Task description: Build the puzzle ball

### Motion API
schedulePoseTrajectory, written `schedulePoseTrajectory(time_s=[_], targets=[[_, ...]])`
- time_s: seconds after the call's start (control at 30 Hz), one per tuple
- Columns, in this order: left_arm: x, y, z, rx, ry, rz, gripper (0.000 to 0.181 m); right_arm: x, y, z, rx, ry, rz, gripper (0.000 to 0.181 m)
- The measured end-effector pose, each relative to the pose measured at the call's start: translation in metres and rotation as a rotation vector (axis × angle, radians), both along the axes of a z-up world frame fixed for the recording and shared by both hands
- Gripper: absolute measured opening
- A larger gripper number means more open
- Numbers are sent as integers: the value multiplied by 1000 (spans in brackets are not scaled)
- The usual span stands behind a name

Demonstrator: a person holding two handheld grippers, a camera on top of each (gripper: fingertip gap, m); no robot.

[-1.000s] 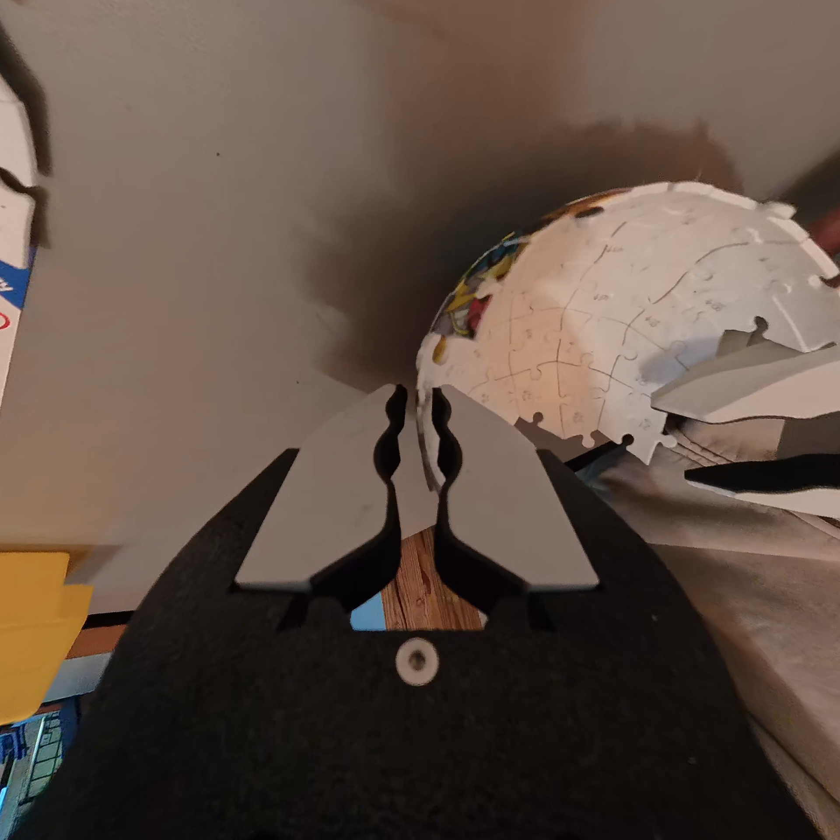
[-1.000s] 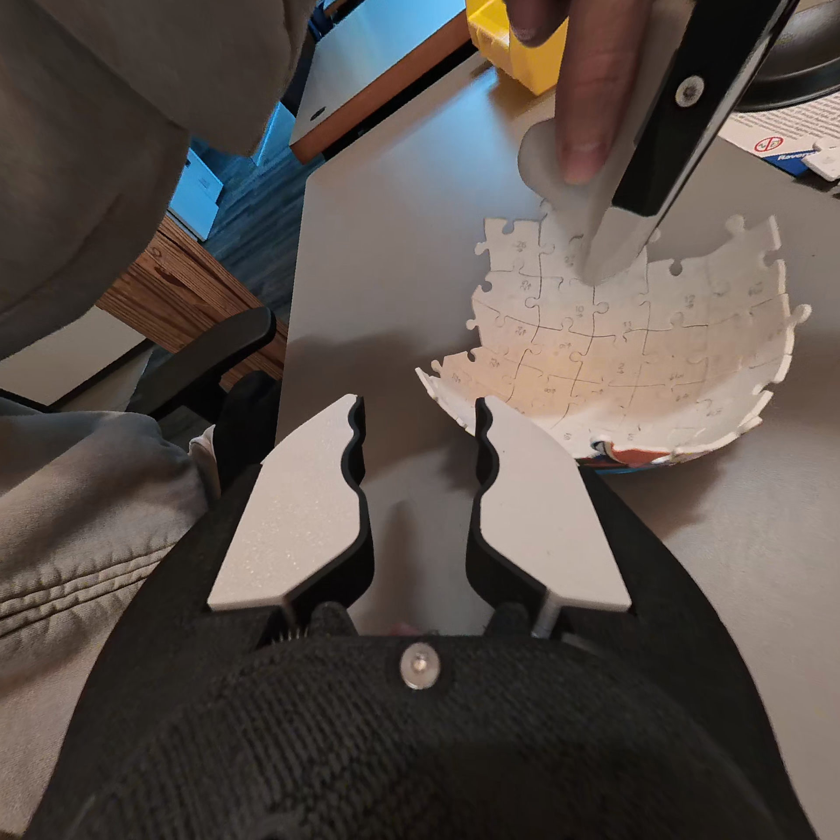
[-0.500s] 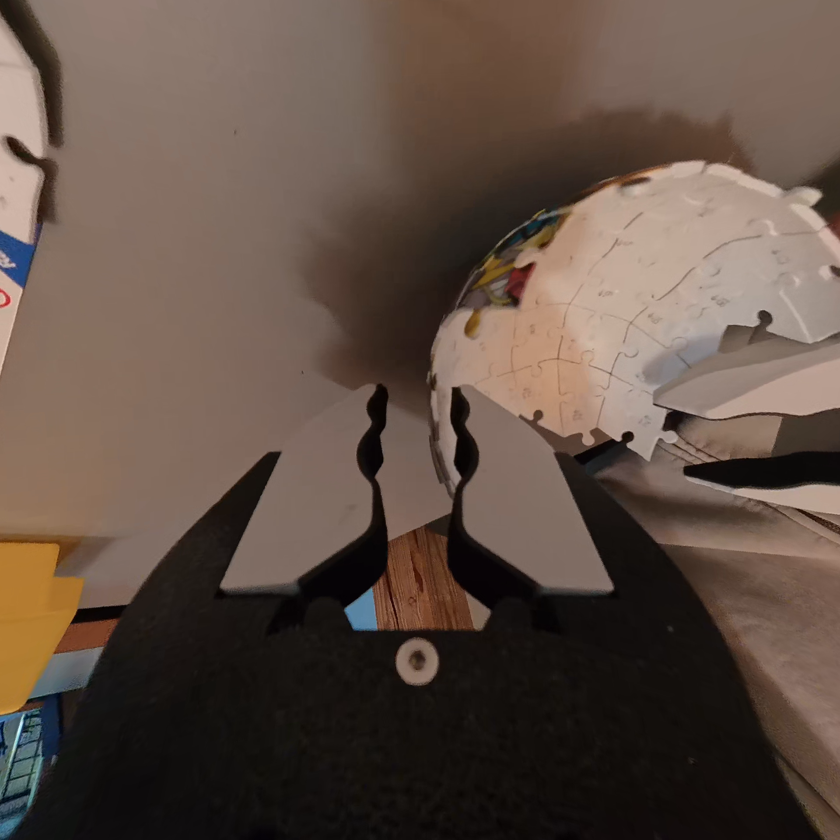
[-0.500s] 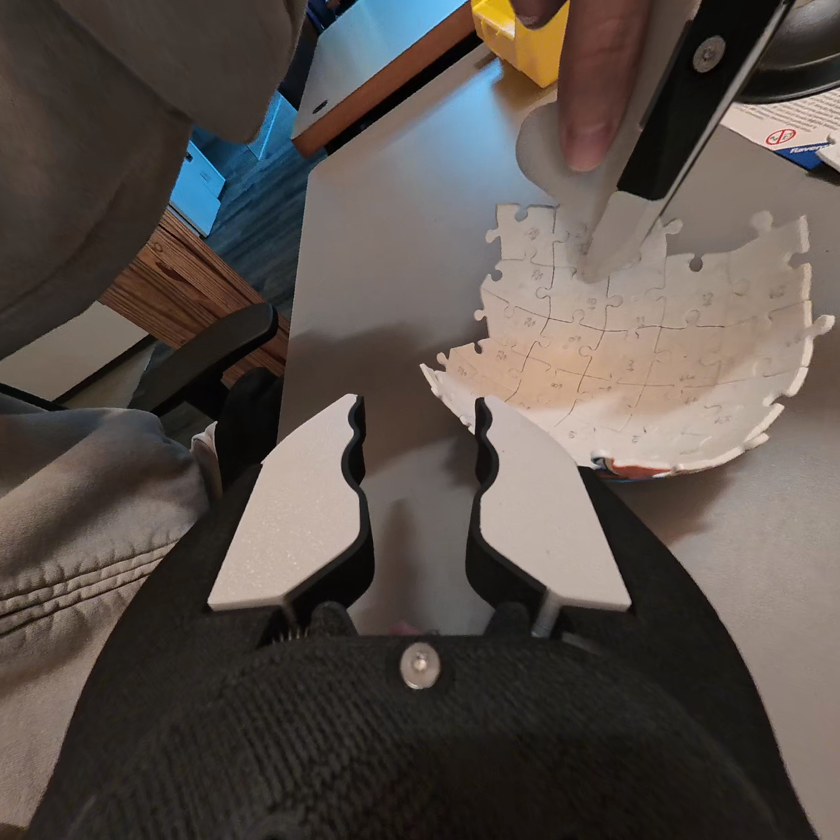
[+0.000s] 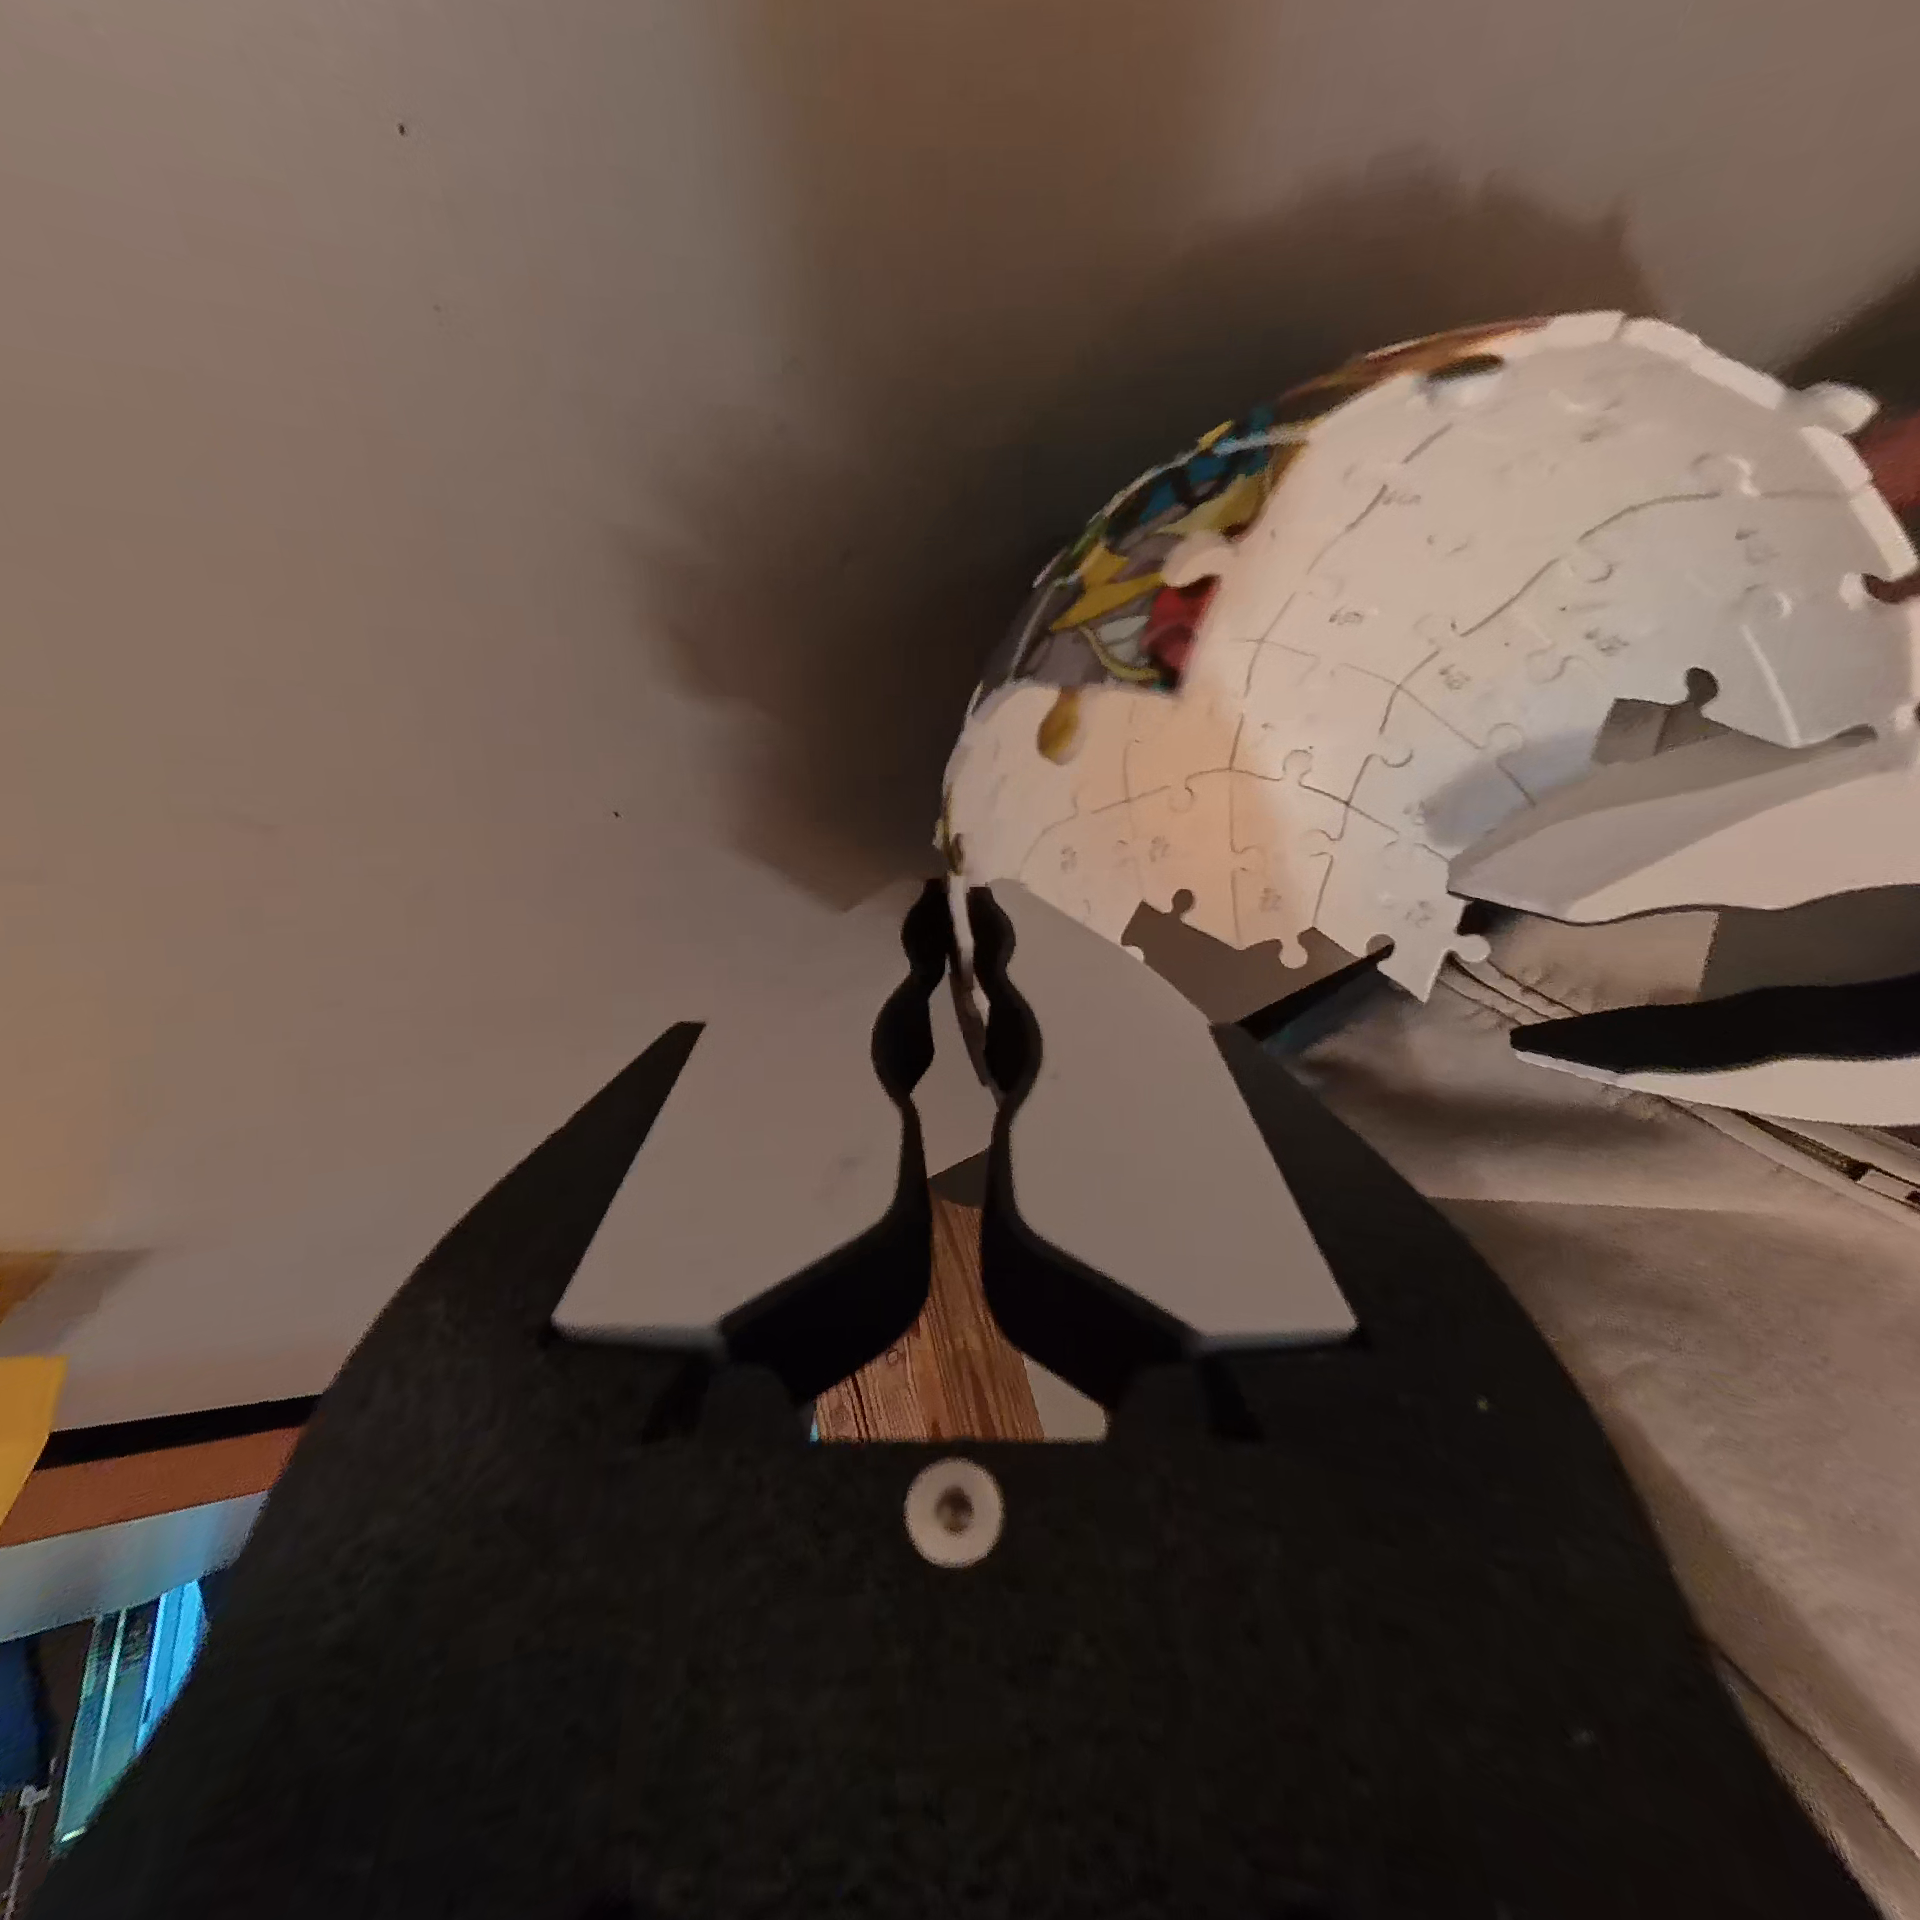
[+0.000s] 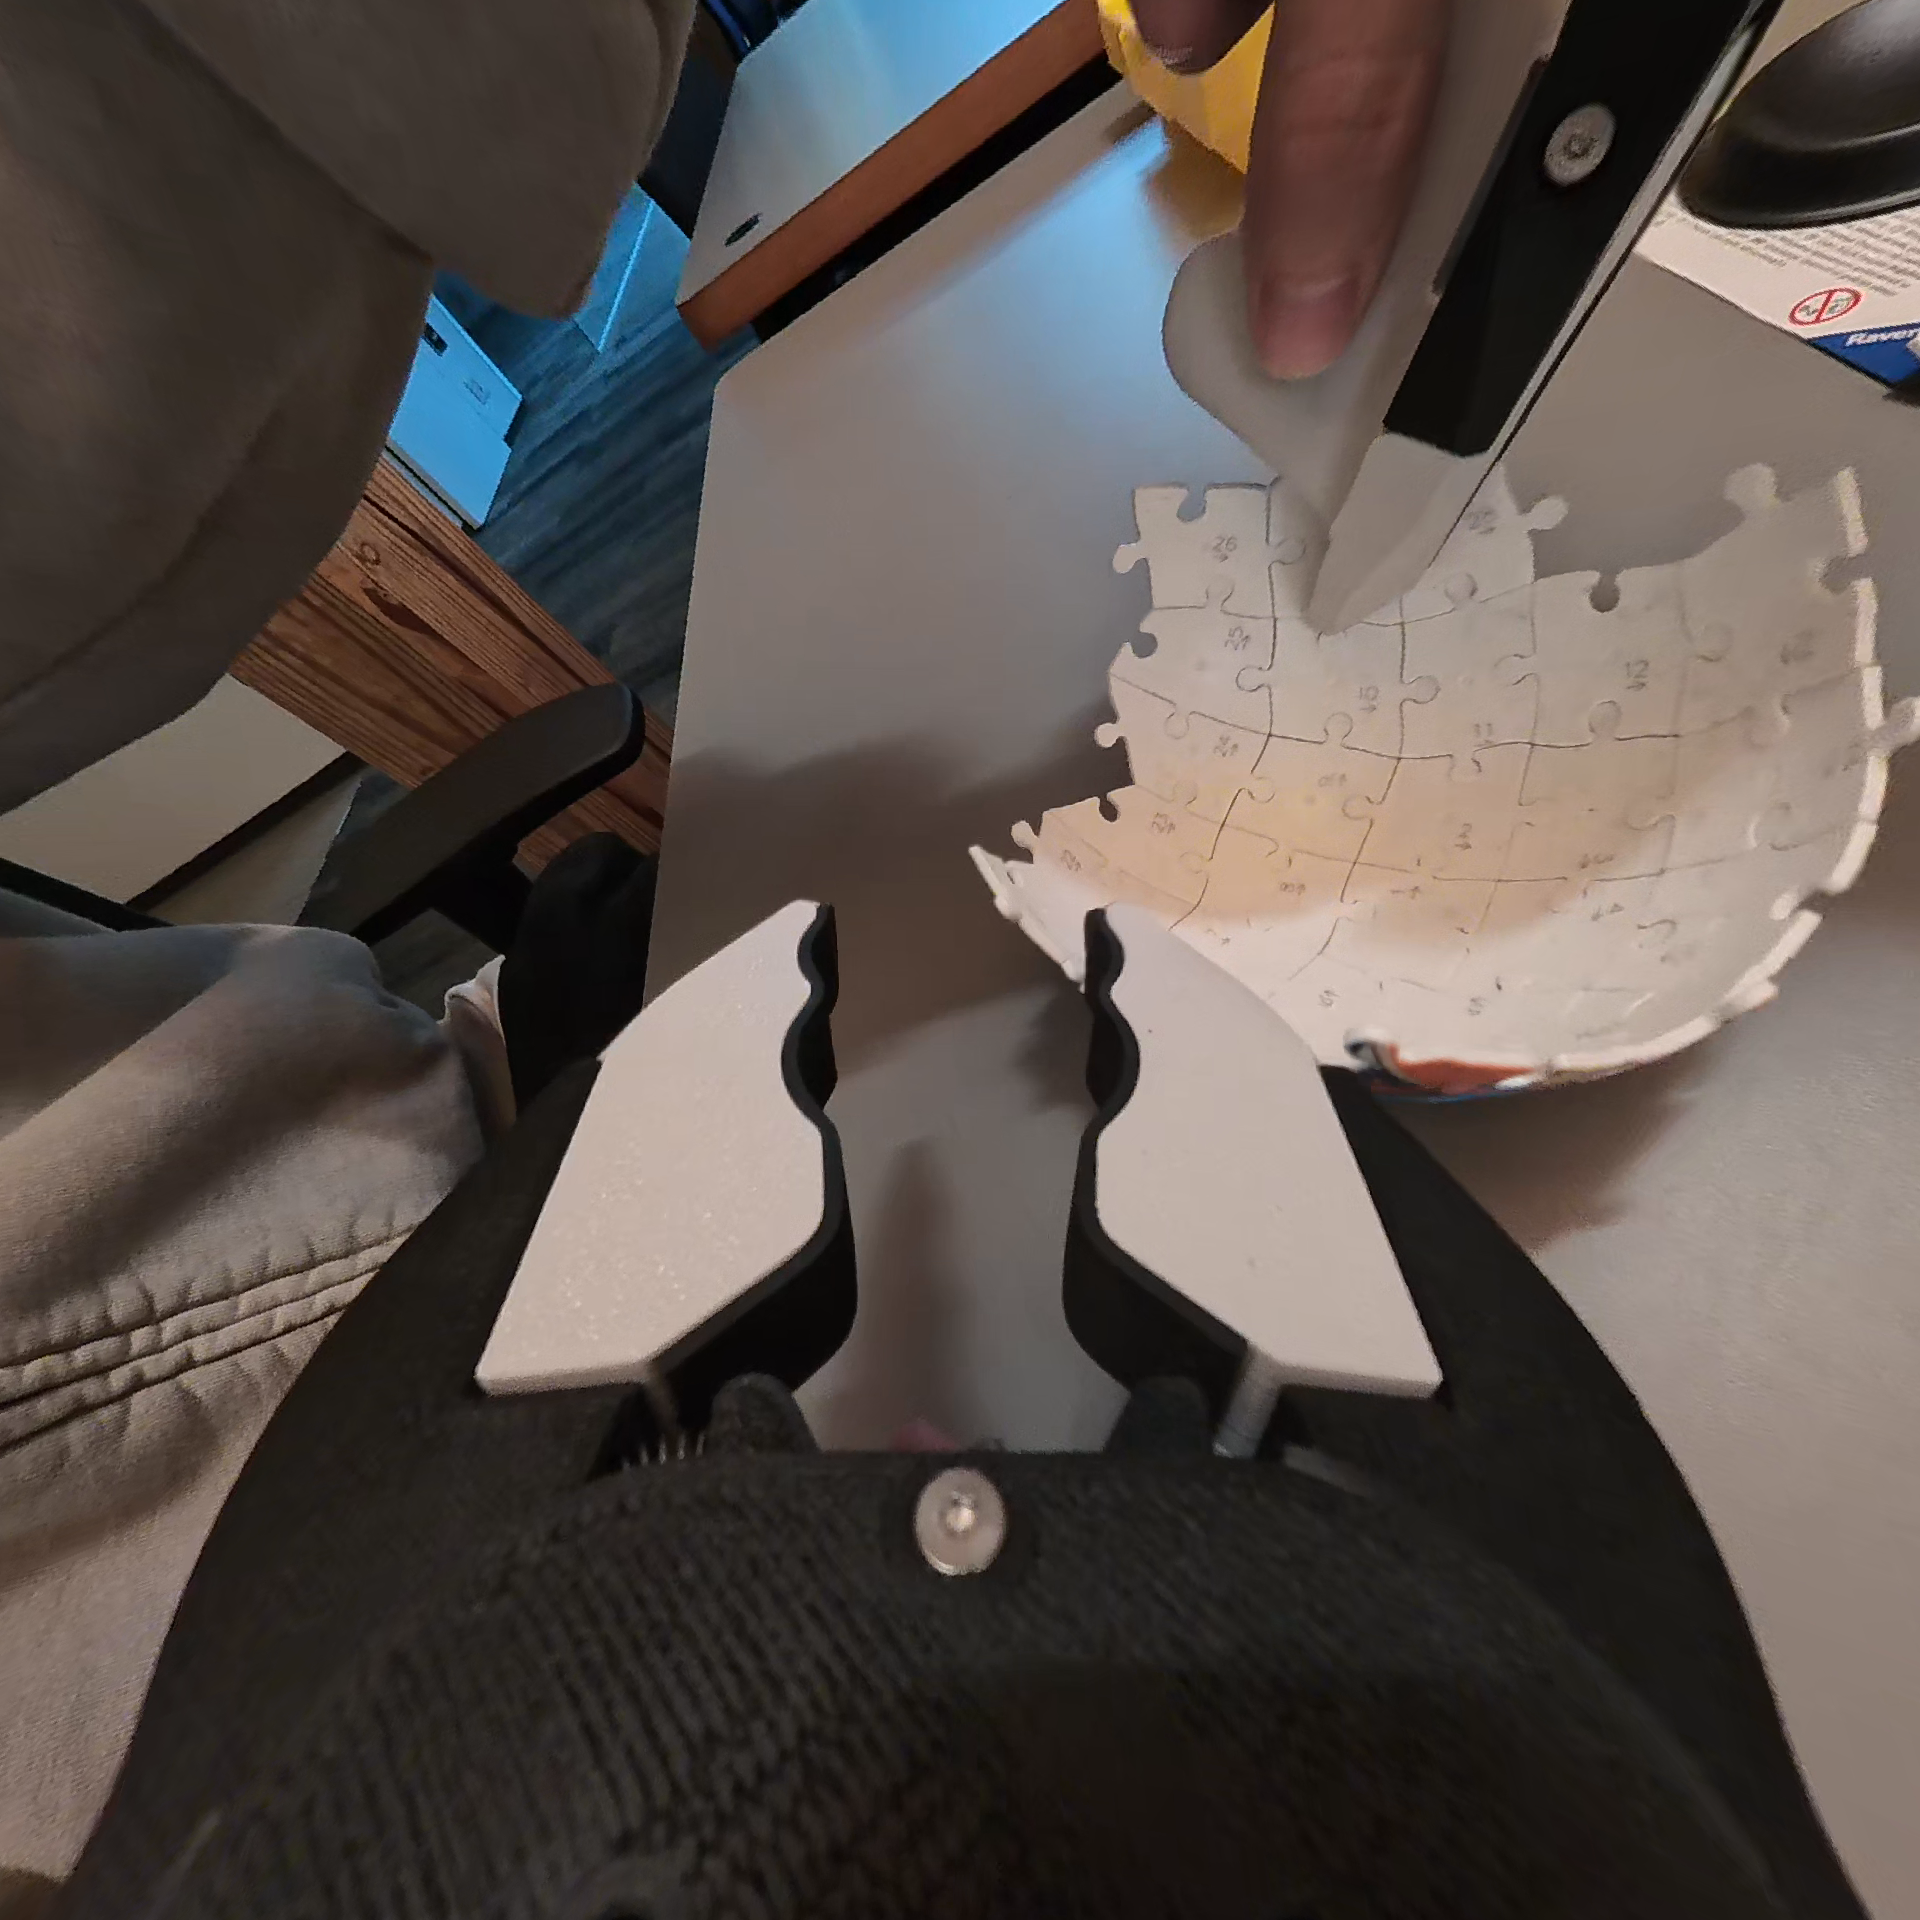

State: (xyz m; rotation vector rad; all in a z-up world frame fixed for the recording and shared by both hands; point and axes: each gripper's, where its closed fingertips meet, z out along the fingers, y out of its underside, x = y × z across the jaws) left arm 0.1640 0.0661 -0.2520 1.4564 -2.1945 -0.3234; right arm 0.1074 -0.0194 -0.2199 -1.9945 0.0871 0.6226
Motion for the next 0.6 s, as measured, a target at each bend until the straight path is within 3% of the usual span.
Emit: schedulePoseTrajectory(time_s=[0.2,0.27,0.37,0.6], targets=[[2,2,1,0,-17,0,5,0,0,1,2,4,0,47],[3,4,-1,3,-23,-4,18,1,-1,1,3,4,-2,49],[2,4,-2,-16,-29,3,15,-1,-4,3,4,17,14,51],[3,6,-1,-39,-61,-7,12,-15,-40,25,27,39,139,53]])
